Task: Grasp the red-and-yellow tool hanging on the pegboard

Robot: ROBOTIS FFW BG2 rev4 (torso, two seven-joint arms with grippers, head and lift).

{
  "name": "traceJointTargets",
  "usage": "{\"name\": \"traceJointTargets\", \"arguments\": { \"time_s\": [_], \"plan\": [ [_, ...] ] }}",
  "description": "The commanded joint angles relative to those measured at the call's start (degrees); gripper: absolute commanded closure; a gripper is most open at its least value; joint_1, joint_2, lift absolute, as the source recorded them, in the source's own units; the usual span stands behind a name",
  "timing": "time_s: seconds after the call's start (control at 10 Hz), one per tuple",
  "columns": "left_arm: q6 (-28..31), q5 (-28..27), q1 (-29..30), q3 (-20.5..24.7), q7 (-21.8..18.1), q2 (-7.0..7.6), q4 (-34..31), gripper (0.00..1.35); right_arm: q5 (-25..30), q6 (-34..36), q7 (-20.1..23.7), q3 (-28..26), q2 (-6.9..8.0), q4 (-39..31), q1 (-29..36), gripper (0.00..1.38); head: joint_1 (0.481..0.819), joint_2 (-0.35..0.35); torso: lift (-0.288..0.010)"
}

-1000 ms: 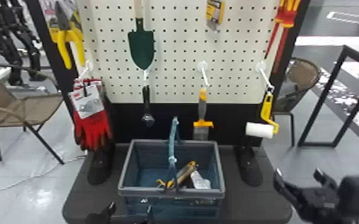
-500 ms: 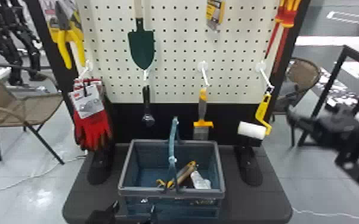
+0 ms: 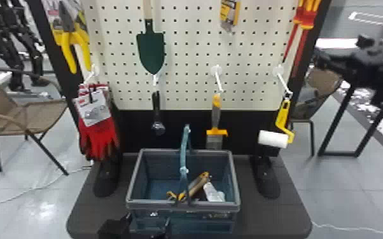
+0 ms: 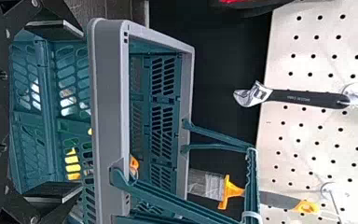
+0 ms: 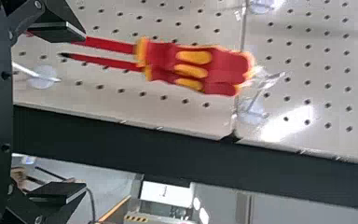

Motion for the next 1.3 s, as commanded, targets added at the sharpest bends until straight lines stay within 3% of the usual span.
{"name": "traceJointTargets", "arguments": {
  "time_s": [0.0,0.2,0.6,0.7,0.8,1.0,1.2],
  "plan": [
    [0.77,-0.07,-0.56,-0.63,0.00,0.36,0.00,0.16,-0.90,1.64,-0.28,2.38,-1.60,-0.02,-3.70,0.17,0.549,0.000,-0.100],
    [1.47,0.02,-1.00,-1.16,0.00,1.06,0.00,0.16,-1.95,3.05,-1.07,5.10,-3.10,-0.20,-6.95,0.17,0.549,0.000,-0.100],
    [2.70,0.02,-1.79,-1.86,0.00,1.85,0.00,0.16,-4.24,3.31,-2.13,8.88,-2.92,1.47,-11.08,0.21,0.549,0.000,-0.100],
    [2.79,0.37,-2.05,-2.13,0.00,2.29,0.00,0.17,-4.41,3.05,-2.21,9.50,-2.66,2.70,-11.96,0.30,0.549,0.000,-0.100],
    [2.87,0.64,-2.14,-2.39,0.00,2.55,0.00,0.17,-4.41,3.05,-2.21,9.59,-2.74,2.79,-12.14,0.48,0.549,0.000,-0.100],
    [2.44,0.64,-1.61,-1.95,0.00,2.11,-0.09,0.17,-3.88,3.57,-2.30,9.50,-3.10,2.44,-11.78,0.76,0.549,0.000,-0.100],
    [2.35,0.64,-1.61,-1.86,0.00,2.11,0.00,0.17,-3.27,4.63,-2.65,8.88,-3.54,1.30,-11.08,0.91,0.549,0.000,-0.100]
  ]
}}
